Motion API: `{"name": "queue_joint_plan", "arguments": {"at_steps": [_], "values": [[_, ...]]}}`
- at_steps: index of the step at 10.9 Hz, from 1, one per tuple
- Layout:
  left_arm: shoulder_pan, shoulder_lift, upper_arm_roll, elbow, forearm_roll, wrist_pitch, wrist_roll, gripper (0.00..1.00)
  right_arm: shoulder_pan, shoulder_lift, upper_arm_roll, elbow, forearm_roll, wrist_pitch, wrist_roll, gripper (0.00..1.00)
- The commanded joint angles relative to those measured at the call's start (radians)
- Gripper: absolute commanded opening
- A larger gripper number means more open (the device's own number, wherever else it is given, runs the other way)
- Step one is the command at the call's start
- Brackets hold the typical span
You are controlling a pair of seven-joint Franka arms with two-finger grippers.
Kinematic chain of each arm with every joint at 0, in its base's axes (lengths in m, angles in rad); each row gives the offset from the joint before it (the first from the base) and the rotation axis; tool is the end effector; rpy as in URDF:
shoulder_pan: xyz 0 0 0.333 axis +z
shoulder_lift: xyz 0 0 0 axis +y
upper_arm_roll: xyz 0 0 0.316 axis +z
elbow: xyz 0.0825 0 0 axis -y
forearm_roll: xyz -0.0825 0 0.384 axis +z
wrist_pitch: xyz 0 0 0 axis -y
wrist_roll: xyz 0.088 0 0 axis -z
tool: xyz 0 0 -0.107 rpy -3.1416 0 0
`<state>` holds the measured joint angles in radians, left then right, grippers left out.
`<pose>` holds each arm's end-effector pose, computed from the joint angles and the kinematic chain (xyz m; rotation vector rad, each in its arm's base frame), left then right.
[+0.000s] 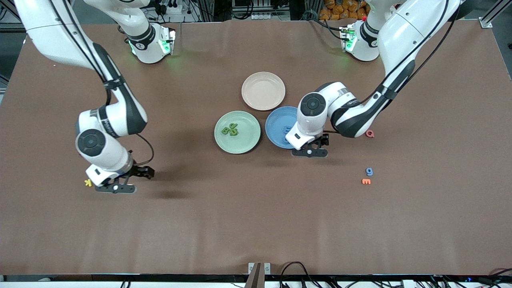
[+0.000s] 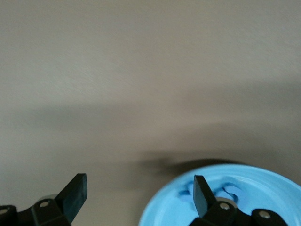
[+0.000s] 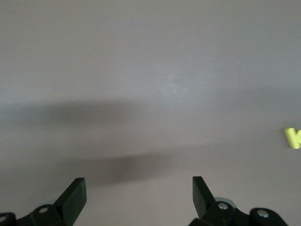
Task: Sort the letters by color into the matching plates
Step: 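Move the left gripper to the blue 6 while the right gripper withdraws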
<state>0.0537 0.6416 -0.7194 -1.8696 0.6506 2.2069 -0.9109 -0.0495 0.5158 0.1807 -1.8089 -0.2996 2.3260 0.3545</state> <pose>0.5180 -0.3489 0.2309 -3.0201 0.1507 -0.0044 0.6493 0.0715 0.2626 3.0172 -0.0641 0.0705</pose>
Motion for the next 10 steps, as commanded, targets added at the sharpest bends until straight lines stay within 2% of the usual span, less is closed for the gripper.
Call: {"name": "queue_joint_plan", "arguments": {"at_steps": [1,6,8,9,10], "values": [[0.052,-0.037,0.000,-0.006,0.004,-0.018,0.085,1.00,-0.111,0.016,0.020,0.016,-0.009,0.006,-0.070,1.00],[0.118,-0.042,-0.002,-0.005,0.004,-0.018,0.199,1.00,-0.174,0.015,0.014,0.026,0.014,0.003,-0.081,1.00],[0.152,-0.040,-0.002,-0.005,0.006,-0.016,0.245,1.00,-0.162,0.007,-0.027,0.039,0.022,0.001,-0.097,1.00],[0.165,-0.042,-0.002,-0.005,0.006,-0.016,0.266,1.00,-0.158,0.000,-0.038,0.055,0.039,-0.008,-0.126,1.00],[0.178,-0.042,-0.002,-0.005,0.006,-0.016,0.274,1.00,-0.159,-0.017,-0.043,0.068,0.092,-0.023,-0.159,1.00]]}}
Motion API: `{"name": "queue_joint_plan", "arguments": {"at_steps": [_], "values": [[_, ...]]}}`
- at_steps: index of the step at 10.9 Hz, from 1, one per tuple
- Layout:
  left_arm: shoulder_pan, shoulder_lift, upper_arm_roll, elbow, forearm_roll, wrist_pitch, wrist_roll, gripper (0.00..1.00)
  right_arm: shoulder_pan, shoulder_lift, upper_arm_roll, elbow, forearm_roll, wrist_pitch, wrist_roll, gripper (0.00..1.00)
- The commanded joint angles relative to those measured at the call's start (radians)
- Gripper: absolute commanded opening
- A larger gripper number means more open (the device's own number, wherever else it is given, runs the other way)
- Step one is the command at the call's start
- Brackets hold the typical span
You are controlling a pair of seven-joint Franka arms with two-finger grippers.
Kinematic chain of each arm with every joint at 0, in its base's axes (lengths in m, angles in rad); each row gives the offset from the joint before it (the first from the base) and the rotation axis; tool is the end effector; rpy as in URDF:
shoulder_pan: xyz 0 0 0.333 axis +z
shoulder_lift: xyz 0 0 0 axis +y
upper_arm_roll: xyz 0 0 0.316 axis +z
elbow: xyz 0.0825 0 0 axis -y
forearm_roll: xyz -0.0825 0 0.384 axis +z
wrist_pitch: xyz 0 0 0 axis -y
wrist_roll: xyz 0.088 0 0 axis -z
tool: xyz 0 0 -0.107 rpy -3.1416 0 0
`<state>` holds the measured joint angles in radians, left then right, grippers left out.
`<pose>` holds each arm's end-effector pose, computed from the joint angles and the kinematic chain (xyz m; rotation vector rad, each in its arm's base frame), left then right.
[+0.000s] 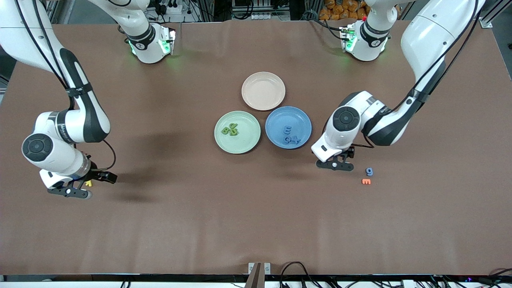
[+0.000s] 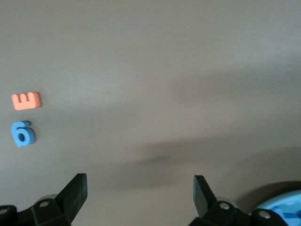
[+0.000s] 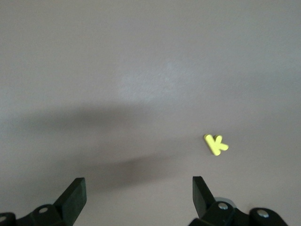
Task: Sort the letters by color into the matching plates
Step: 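Move the left gripper to the blue 6 while the right gripper withdraws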
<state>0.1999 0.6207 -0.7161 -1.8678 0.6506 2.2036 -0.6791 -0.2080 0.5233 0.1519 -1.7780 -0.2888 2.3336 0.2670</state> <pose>0.5664 -0.2673 0.2410 -3.0035 0.2718 0.0013 0.6607 -0.0504 0.2703 3.0001 -0.2239 0.0861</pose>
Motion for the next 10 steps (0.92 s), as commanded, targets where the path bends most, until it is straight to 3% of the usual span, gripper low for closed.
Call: {"name": "queue_joint_plan", "arguments": {"at_steps": [1,6,10], "values": [[0.035,-0.022,-0.006,-0.005,0.006,-0.012,0.049,1.00,0.010,-0.043,-0.037,0.064,0.133,-0.072,-0.127,1.00],[0.064,-0.015,-0.005,0.010,0.006,-0.012,0.113,1.00,0.123,-0.181,-0.146,0.131,0.293,-0.266,-0.213,1.00],[0.110,0.002,-0.005,0.013,0.006,0.007,0.217,1.00,0.176,-0.307,-0.186,0.132,0.295,-0.351,-0.216,1.00]]}}
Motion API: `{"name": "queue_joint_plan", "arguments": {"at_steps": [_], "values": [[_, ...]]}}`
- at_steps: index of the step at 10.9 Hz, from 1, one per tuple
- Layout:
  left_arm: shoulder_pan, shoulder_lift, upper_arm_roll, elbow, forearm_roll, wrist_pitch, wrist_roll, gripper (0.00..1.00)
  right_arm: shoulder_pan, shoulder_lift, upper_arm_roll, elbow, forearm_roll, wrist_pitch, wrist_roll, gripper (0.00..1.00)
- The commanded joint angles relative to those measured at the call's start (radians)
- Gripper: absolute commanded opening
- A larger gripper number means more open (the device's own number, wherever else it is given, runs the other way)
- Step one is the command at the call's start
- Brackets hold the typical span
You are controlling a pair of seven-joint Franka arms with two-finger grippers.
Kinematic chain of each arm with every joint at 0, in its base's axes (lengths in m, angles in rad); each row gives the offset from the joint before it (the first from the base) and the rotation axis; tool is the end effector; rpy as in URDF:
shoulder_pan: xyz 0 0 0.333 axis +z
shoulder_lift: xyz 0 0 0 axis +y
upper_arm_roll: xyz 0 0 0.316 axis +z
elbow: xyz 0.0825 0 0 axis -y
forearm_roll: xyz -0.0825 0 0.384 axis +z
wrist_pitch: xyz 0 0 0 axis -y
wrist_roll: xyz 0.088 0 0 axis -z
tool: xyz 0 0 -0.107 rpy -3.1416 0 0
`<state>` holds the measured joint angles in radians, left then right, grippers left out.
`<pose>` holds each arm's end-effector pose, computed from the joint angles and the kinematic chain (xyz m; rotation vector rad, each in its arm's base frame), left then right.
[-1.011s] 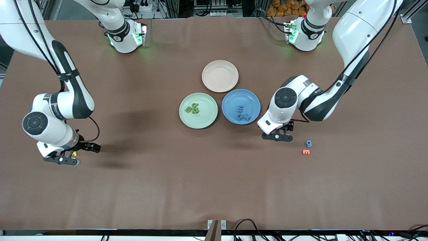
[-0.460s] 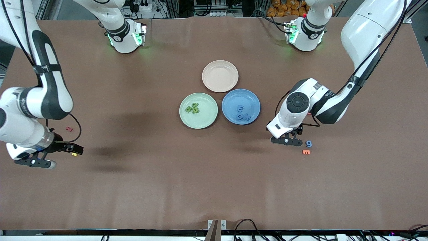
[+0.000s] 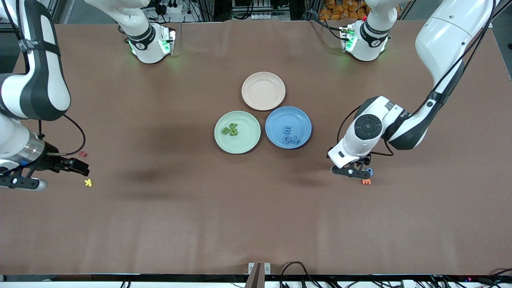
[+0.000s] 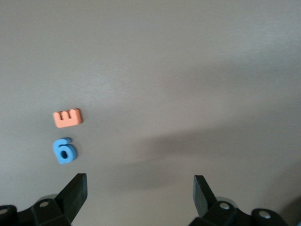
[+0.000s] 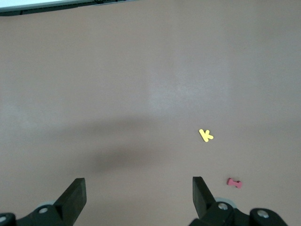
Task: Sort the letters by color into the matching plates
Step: 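Move the left gripper to the blue 6 while the right gripper withdraws, then lower the left gripper over the blue 6 and grasp it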
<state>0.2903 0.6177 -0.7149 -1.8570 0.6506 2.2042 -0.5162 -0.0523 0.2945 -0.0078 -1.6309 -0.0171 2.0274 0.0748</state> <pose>0.5926 -0.2140 0.2464 -2.9944 0.3719 0.0065 0.6566 -0.0400 0.4580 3.1139 -0.1991 0.1595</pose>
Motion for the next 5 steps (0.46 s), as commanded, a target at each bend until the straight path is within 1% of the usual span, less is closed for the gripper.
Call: {"name": "queue_joint_plan", "arguments": {"at_steps": [1,2,3,4,5], "values": [[0.021,0.005,-0.006,0.002,0.006,0.006,0.062,1.00,0.022,-0.103,-0.024,-0.015,0.023,-0.055,-0.027,1.00],[0.021,0.005,-0.006,0.004,0.006,0.006,0.065,1.00,0.023,-0.124,-0.024,-0.004,0.023,-0.084,-0.027,1.00],[0.021,0.008,-0.005,0.004,0.006,0.006,0.080,1.00,0.023,-0.129,-0.024,0.034,0.020,-0.140,-0.027,1.00],[0.024,0.013,-0.003,0.002,0.006,0.008,0.112,1.00,0.023,-0.123,-0.024,0.095,0.011,-0.223,-0.026,1.00],[0.053,0.020,-0.003,0.002,0.007,0.017,0.145,1.00,0.020,-0.121,-0.021,0.135,0.011,-0.290,-0.024,1.00]]}}
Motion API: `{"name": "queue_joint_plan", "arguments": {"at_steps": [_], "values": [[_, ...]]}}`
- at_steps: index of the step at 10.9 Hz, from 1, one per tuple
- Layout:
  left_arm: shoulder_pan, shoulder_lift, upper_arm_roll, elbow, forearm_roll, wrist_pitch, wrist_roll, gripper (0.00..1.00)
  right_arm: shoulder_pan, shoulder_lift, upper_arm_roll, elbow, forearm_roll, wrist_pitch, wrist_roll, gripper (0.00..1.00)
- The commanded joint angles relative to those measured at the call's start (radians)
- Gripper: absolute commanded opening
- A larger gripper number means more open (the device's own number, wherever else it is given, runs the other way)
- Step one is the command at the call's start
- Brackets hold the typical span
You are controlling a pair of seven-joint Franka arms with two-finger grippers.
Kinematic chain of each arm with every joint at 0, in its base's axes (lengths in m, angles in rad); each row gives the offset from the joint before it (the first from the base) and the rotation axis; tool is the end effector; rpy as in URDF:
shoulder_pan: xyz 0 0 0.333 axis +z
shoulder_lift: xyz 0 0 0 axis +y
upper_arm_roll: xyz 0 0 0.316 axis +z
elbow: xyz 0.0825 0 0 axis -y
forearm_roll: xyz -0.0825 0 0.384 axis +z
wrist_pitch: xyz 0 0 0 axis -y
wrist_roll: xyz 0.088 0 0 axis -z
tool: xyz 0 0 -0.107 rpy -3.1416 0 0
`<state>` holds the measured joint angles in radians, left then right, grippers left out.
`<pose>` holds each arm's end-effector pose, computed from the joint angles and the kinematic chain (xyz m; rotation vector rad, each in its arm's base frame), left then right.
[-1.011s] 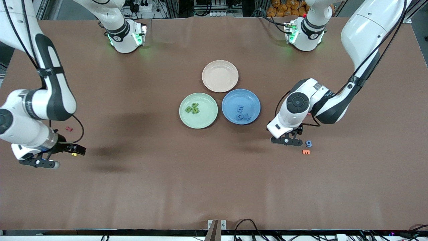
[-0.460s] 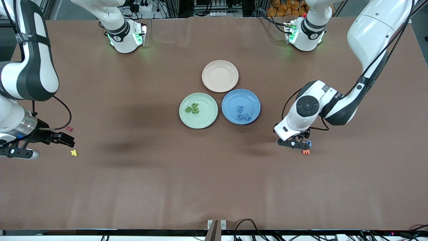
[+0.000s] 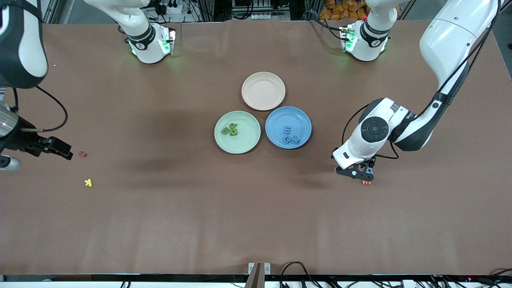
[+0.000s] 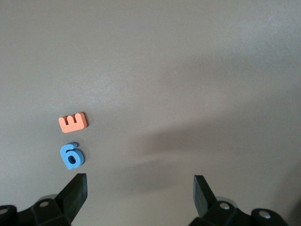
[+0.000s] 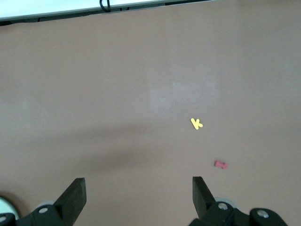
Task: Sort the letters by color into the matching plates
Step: 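Lower the left gripper over the blue 6 and grasp it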
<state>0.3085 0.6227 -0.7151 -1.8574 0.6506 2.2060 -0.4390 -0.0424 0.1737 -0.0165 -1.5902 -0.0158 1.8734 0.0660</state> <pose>0.5959 -0.2035 0.2439 -2.9855 0.4617 0.0204 0.6266 -0.0374 0.5405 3.1135 -0.1880 0.1711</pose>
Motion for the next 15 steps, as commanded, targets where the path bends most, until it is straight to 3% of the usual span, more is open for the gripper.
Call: {"name": "queue_joint_plan", "arguments": {"at_steps": [1,3,6,11,15], "values": [[0.070,0.020,-0.003,0.000,0.006,0.038,0.115,1.00,0.009,-0.008,-0.013,0.107,0.010,-0.175,-0.009,1.00],[0.110,0.026,-0.004,0.001,-0.012,0.058,0.115,1.00,0.018,-0.038,-0.023,0.108,0.007,-0.224,-0.005,1.00],[0.121,0.025,-0.004,0.004,-0.016,0.060,-0.004,1.00,0.090,-0.072,-0.100,0.111,0.022,-0.278,-0.006,1.00],[0.166,0.046,-0.003,0.003,-0.017,0.084,-0.024,1.00,0.095,-0.075,-0.097,0.190,0.022,-0.370,-0.002,1.00],[0.167,0.060,0.031,0.003,-0.011,0.135,-0.024,1.00,0.111,-0.094,-0.100,0.177,0.023,-0.370,0.000,1.00]]}}
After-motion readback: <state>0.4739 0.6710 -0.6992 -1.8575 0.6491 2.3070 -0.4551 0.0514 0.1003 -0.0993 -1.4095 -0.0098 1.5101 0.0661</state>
